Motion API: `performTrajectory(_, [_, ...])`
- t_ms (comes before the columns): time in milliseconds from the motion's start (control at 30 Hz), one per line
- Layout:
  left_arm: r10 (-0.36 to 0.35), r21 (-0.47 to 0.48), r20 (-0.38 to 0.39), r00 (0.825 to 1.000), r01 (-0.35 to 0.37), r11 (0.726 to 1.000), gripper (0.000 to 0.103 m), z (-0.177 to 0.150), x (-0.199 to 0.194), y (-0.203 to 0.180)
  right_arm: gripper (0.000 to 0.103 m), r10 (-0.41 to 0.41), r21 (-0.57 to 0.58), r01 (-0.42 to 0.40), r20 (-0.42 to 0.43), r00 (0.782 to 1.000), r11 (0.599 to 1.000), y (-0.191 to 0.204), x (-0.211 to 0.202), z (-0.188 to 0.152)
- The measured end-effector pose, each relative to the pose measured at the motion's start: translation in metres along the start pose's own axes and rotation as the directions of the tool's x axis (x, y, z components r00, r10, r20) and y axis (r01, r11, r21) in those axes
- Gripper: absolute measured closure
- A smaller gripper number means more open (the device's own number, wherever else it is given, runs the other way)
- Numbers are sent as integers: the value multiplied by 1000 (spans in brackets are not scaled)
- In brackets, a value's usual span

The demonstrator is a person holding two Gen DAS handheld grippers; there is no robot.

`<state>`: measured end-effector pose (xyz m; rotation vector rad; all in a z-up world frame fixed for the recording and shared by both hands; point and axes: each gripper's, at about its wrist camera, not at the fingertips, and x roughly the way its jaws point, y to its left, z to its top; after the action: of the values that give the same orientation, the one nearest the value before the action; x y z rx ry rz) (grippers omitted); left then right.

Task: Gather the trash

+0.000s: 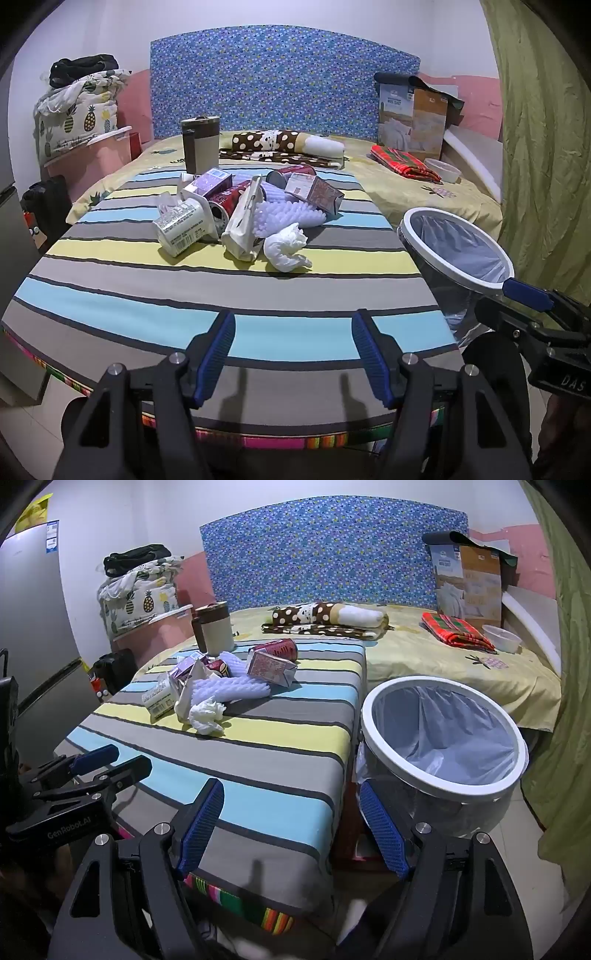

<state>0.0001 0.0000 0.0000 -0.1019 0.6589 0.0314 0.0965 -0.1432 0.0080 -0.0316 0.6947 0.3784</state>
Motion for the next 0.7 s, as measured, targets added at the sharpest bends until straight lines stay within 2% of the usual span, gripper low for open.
performTrajectory(700, [-6,3,11,1000,6,1000,36,-1,-4,-3,26,-3,4,3,-5,1000,1000,0,0,1])
